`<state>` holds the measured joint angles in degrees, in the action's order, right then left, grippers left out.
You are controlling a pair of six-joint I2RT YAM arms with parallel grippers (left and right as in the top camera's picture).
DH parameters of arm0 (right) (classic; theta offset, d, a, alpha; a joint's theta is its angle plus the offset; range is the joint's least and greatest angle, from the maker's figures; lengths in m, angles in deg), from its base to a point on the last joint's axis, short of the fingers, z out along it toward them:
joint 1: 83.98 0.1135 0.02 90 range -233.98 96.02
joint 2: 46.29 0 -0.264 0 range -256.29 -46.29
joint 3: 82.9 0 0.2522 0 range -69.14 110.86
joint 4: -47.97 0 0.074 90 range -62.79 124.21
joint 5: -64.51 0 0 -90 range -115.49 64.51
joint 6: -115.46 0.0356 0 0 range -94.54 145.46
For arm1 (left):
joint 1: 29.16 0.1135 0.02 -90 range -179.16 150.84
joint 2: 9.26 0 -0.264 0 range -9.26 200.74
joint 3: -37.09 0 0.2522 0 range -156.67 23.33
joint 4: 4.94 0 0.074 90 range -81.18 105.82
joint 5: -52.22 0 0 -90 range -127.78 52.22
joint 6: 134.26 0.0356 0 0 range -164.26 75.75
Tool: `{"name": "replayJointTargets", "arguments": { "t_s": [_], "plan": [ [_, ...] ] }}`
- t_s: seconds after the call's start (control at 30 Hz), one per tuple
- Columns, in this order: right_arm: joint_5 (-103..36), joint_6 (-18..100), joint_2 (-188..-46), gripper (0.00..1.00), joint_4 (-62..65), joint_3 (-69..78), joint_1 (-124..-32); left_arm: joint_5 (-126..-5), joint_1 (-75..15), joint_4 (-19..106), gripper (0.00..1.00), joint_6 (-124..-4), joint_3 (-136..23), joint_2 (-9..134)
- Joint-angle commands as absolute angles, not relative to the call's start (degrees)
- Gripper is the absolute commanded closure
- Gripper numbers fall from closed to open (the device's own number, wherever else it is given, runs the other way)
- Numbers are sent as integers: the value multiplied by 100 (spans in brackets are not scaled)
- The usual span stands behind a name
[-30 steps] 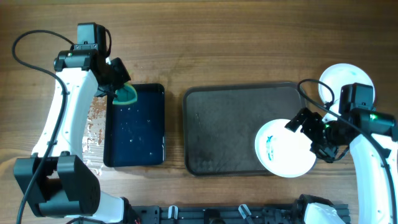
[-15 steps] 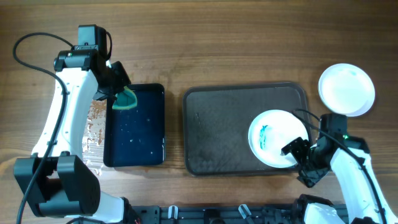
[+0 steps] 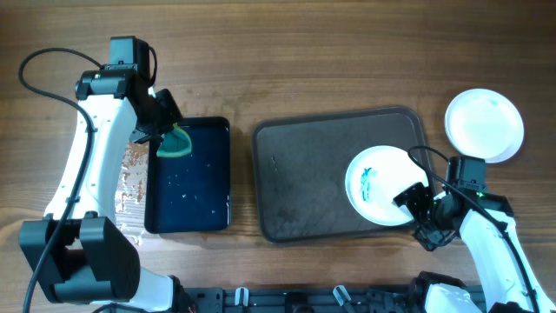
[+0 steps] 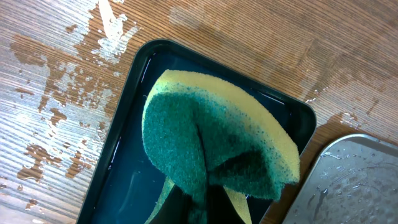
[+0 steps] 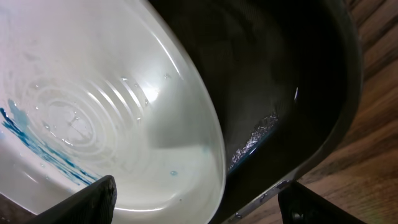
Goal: Clean dirty plates on tray and stack at the side
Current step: 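Grasp the edge of the last white plate with the right gripper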
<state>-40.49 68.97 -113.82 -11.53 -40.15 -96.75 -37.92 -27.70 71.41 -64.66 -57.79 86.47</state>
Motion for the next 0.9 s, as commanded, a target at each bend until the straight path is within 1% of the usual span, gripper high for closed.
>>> {"name": "replayJointTargets", "arguments": {
  "t_s": [0.0, 0.13, 0.33, 0.43, 0.53, 0.7, 0.73, 0.77, 0.87],
  "plan": [
    [-4517, 6906, -11357, 16, -1094, -4026, -9669, -3840, -2781, 7125, 96, -6416, -5895, 8655],
    [-4670, 6739, -11355, 16, -1502, -3665, -9669, -3840, -2783, 7110, 96, -6416, -5895, 8655],
    [-4181, 6768, -11357, 16, -2296, -2852, -9669, -3840, -2783, 7031, 96, -6413, -5895, 8655],
    [-4039, 7091, -11360, 15, -2256, -2788, -9669, -3840, -2783, 7029, 96, -6413, -5895, 8655],
    [-3846, 7083, -11506, 15, -2068, -2788, -9669, -3840, -2781, 7031, 96, -6411, -5895, 8655],
    [-3507, 7021, -12206, 13, -1821, -2788, -9669, -3840, -2781, 7029, 96, -6411, -5895, 8655],
    [-3518, 6975, -12509, 13, -1695, -2788, -9669, -3840, -2781, 7027, 96, -6409, -5895, 8655],
    [-3575, 6895, -12713, 16, -1587, -2788, -9669, -3840, -2781, 7023, 96, -6409, -5895, 8655],
    [-3582, 6862, -13128, 26, -1336, -2788, -9669, -3840, -2781, 7016, 96, -6409, -5895, 8655]
  ]
}}
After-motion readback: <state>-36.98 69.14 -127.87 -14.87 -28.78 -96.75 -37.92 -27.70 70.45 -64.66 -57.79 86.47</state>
